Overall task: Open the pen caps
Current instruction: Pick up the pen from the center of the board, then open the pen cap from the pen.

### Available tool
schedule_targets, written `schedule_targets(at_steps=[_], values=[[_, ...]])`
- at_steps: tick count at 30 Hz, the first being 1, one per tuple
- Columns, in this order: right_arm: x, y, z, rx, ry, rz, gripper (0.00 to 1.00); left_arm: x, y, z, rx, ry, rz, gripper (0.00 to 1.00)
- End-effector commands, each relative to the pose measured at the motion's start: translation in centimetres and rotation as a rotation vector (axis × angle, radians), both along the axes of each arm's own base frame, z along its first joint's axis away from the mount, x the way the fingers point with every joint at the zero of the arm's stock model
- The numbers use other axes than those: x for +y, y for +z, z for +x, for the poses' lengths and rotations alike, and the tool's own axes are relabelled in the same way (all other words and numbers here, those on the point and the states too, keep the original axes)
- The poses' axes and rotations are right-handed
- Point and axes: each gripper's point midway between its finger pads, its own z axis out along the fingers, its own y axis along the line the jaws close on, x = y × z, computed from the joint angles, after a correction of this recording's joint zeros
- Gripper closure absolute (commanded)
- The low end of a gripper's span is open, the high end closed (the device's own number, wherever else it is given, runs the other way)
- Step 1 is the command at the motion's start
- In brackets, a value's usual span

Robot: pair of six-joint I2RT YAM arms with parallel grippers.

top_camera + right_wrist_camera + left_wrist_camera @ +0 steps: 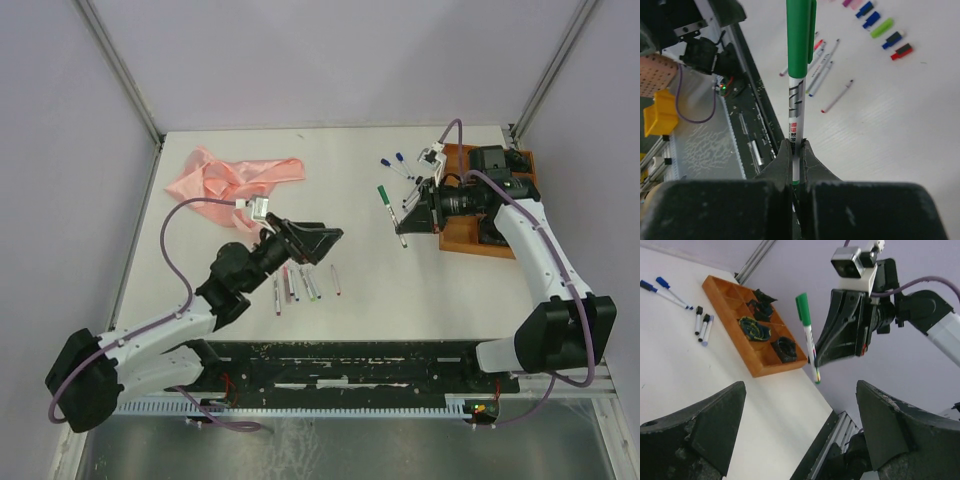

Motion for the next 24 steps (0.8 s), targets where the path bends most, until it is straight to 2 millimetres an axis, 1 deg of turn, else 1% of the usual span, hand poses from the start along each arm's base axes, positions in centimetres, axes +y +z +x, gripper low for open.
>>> schedule_targets(at_steps=[1, 5, 7, 9, 10, 13, 16, 22, 24], values=[[1.2, 3.2, -2.9, -0.071, 0.167, 0.156, 1.00, -1.7, 5.5, 1.1, -0.071, -0.027, -0.113, 0.04], [0.6, 3.0, -2.8, -0.109, 0.128, 0.089, 1.00, -2.7, 5.6, 4.0, 0.072, 0.046, -0.128, 0.07], [0.4, 3.2, -2.7, -0.130, 0.113, 0.071, 1.00, -3.8, 6.3, 5.0, 0.111, 0.046, -0.114, 0.11], [0.3, 3.4, -2.7, -0.147, 0.099, 0.061, 1.00, -4.8, 6.5, 5.5, 0.143, 0.044, -0.103, 0.15], [0.2, 3.4, -2.6, -0.154, 0.089, 0.055, 1.00, -5.2, 6.6, 5.7, 0.153, 0.046, -0.100, 0.17], [0.1, 3.3, -2.4, -0.160, 0.071, 0.038, 1.00, -6.3, 6.6, 6.1, 0.188, 0.099, -0.068, 0.18], [0.0, 3.1, -2.2, -0.156, 0.063, 0.032, 1.00, -7.1, 5.8, 6.3, 0.231, 0.153, 0.006, 0.17], [0.1, 2.3, -1.8, -0.134, 0.058, 0.023, 1.00, -9.0, 5.7, 5.9, 0.224, 0.170, 0.051, 0.17], [0.2, 2.1, -1.6, -0.137, 0.059, 0.013, 1.00, -9.6, 5.6, 6.2, 0.224, 0.177, 0.056, 0.18]])
